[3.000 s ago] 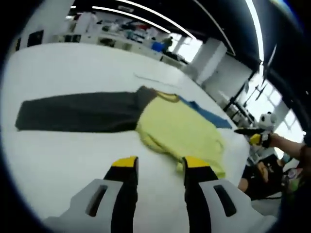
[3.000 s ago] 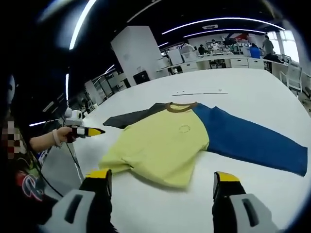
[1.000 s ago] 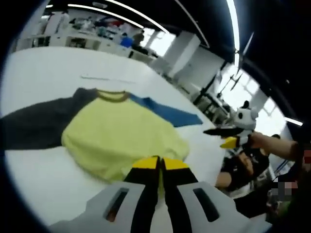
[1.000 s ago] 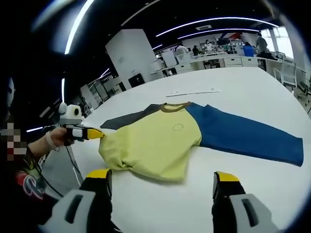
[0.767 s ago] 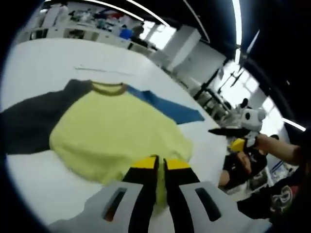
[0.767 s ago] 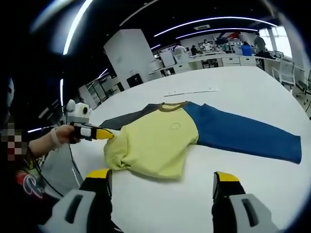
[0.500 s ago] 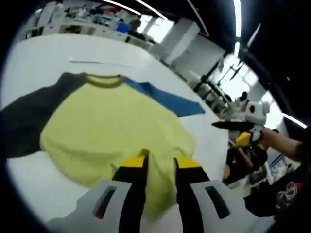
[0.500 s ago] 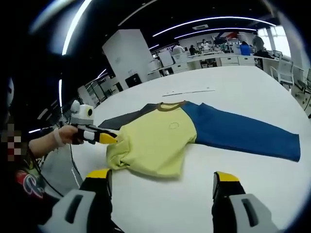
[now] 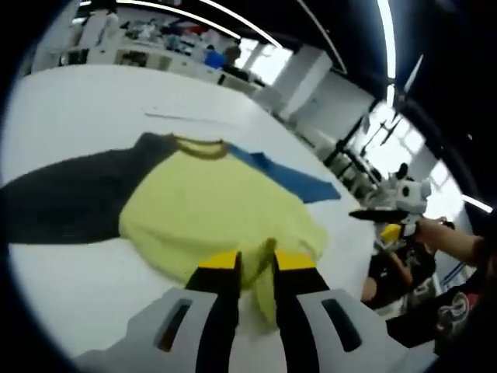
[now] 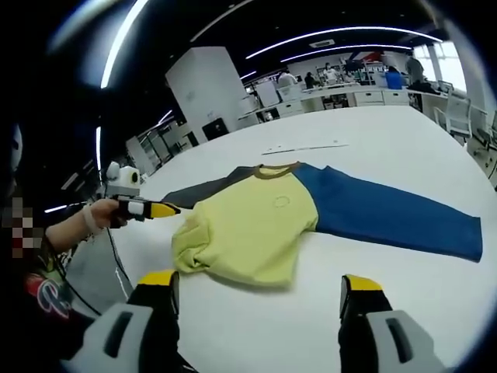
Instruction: Fold the garment on the visible template until the final outline fits inside the template.
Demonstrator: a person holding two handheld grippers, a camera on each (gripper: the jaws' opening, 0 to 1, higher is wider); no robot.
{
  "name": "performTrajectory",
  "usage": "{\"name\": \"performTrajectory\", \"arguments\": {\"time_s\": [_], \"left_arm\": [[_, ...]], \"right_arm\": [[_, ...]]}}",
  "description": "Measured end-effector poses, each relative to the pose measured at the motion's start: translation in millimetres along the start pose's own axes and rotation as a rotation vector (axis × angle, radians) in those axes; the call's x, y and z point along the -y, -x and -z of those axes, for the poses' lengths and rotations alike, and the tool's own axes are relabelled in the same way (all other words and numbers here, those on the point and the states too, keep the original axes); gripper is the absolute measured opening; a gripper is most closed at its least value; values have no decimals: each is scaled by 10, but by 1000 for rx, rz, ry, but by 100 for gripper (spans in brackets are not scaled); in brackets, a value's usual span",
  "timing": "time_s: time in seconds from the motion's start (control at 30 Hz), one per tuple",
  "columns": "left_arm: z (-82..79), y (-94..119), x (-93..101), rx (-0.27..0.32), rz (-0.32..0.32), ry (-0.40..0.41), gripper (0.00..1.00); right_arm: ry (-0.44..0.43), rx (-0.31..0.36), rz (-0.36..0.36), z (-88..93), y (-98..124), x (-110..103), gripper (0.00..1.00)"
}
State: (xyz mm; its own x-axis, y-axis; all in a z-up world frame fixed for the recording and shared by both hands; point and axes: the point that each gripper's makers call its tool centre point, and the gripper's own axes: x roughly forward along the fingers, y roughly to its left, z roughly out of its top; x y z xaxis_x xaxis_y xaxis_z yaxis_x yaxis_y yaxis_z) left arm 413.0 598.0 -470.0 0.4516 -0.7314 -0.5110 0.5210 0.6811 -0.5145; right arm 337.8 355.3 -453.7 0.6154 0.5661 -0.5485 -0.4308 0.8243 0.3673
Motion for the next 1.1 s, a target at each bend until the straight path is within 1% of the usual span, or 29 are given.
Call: {"name": "performTrajectory", "arguments": {"time_s": [0.07,0.1,0.23,0.37,0.5,0.7,0.87,1.03,1.1], "left_arm": [[67,30,-70,-14,-13,5,11],[100,32,-75,-22,-15,5,10],[261,-21,-5,-50,5,21,6],[373,-160,60,-70,14,25,7],[364,-248,65,-68,7,14,8],[320,-284,35,-58,-2,12,10],[325,-321,63,-63,13,9,8],[314,-358,43,-61,10,9,8],[314,-372,28,-63,11,13,4]], "right_arm": [[-1,-1,0,4,-2,5,85],[0,-4,0,8,-4,5,85],[2,-6,-3,3,-12,2,85],[5,-8,-5,-6,-18,-4,85],[4,-9,-4,-9,8,4,85],[-5,-9,10,18,57,46,85],[-11,-9,10,37,53,40,85],[-14,-11,6,56,38,21,85],[-13,-13,7,65,36,26,85]]}}
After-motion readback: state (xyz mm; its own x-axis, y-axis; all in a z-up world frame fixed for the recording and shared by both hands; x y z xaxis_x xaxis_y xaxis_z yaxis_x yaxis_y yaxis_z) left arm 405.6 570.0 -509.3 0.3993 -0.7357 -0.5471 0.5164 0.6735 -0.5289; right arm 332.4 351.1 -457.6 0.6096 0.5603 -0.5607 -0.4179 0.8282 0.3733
